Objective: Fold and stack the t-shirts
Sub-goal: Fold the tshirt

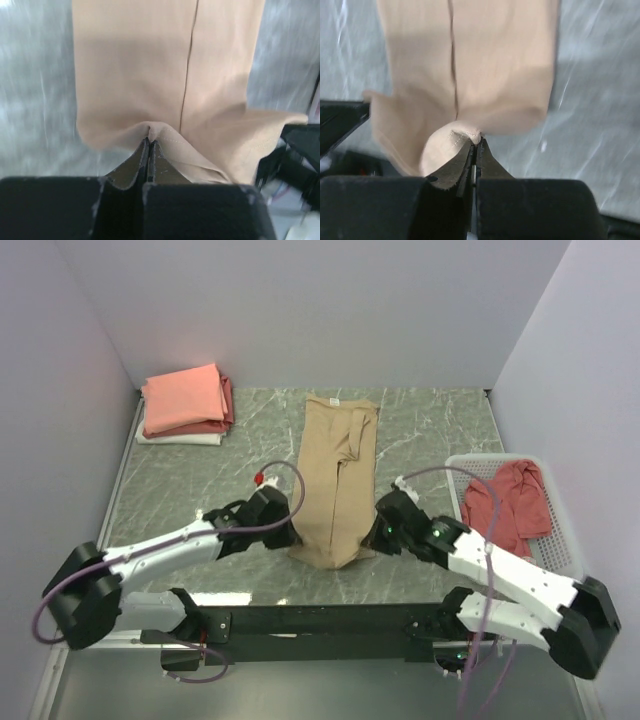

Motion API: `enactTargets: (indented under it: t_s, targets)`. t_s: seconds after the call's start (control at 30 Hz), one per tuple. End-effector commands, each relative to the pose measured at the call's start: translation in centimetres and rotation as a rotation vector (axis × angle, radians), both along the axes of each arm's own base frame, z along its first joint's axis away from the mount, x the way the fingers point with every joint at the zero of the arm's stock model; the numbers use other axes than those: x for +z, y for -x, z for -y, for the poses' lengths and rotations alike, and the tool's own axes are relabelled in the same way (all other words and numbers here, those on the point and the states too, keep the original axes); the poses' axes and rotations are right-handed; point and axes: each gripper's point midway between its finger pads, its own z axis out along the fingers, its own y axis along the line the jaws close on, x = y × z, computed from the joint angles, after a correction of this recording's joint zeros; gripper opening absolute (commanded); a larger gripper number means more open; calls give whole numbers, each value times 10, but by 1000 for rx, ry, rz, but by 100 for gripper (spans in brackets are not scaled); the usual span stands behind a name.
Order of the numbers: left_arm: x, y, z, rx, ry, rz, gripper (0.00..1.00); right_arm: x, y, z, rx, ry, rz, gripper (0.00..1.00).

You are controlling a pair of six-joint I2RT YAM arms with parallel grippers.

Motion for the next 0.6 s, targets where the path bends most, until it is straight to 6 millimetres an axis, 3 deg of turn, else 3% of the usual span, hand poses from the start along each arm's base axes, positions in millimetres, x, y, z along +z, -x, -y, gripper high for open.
enactTargets:
  t_s: [0.0, 0.2, 0.23, 0.33, 0.47, 0.53, 0.57]
  targets:
    - [24, -52, 21, 31, 47, 111, 1, 20, -58, 4, -52, 62, 148, 0]
    - [38, -126, 36, 136, 48, 175, 1, 29, -123, 16, -174, 69, 188, 0]
    - [29, -136, 33, 148, 31, 164, 0, 29, -130, 18, -177, 73, 192, 0]
    - [33, -170, 33, 201, 14, 172, 0, 29, -158, 18, -193, 68, 182, 0]
    - [28, -199, 30, 240, 7, 167, 0, 26, -187, 27, -225, 57, 174, 0]
    - [15, -211, 26, 249, -11, 147, 0, 28, -203, 34, -244, 49, 172, 0]
    - [19, -217, 28, 245, 0, 151, 1, 18, -207, 32, -233, 43, 147, 0]
